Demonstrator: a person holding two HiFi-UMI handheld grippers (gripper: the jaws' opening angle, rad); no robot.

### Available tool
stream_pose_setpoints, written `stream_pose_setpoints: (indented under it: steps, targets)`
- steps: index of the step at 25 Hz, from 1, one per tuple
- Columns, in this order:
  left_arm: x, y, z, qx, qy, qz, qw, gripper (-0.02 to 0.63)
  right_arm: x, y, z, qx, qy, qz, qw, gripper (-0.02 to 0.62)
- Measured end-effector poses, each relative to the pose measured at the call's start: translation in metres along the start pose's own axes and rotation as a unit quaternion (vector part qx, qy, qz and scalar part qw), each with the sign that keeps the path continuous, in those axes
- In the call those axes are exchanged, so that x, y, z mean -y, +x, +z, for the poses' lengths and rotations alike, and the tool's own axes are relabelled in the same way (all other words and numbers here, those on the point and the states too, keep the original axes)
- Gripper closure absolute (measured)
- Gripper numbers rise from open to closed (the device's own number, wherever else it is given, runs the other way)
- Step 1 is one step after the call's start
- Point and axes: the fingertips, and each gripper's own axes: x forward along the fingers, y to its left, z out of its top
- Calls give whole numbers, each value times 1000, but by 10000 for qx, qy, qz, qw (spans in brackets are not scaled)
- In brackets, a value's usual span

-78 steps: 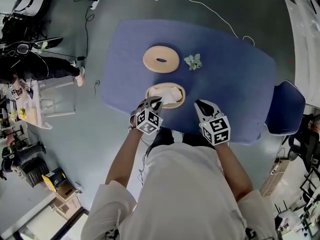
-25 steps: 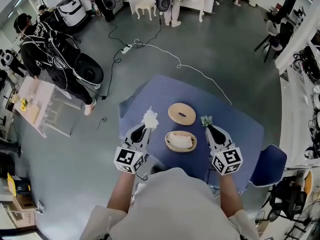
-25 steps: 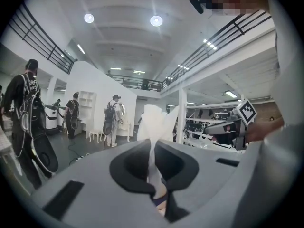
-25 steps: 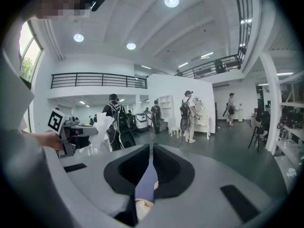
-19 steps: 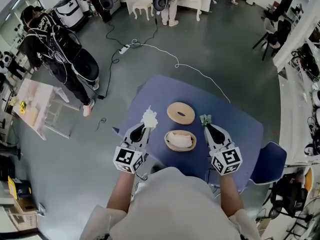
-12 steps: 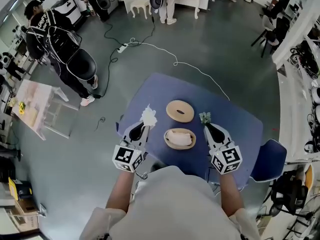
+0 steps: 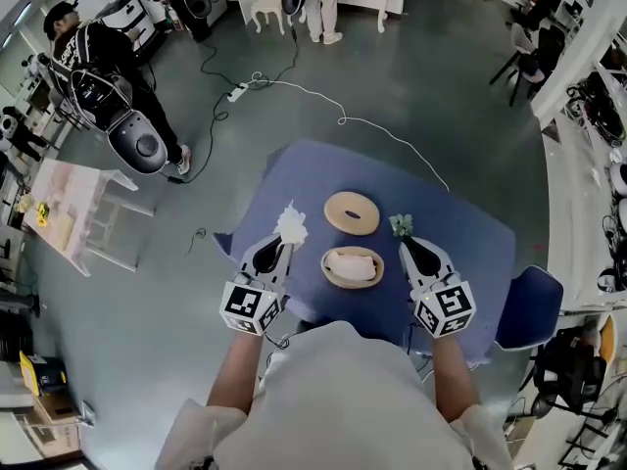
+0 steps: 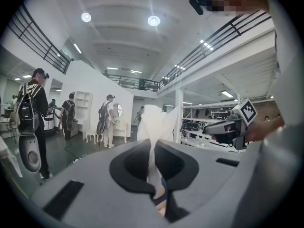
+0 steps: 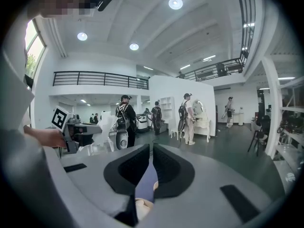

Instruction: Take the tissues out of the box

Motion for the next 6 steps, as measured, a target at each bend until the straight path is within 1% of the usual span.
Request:
stream_pose_setpoints:
  steps: [6]
  targets:
    - [-10, -2, -4, 6, -11, -7, 10000, 588, -4, 6, 0, 20, -4, -52, 10000, 549]
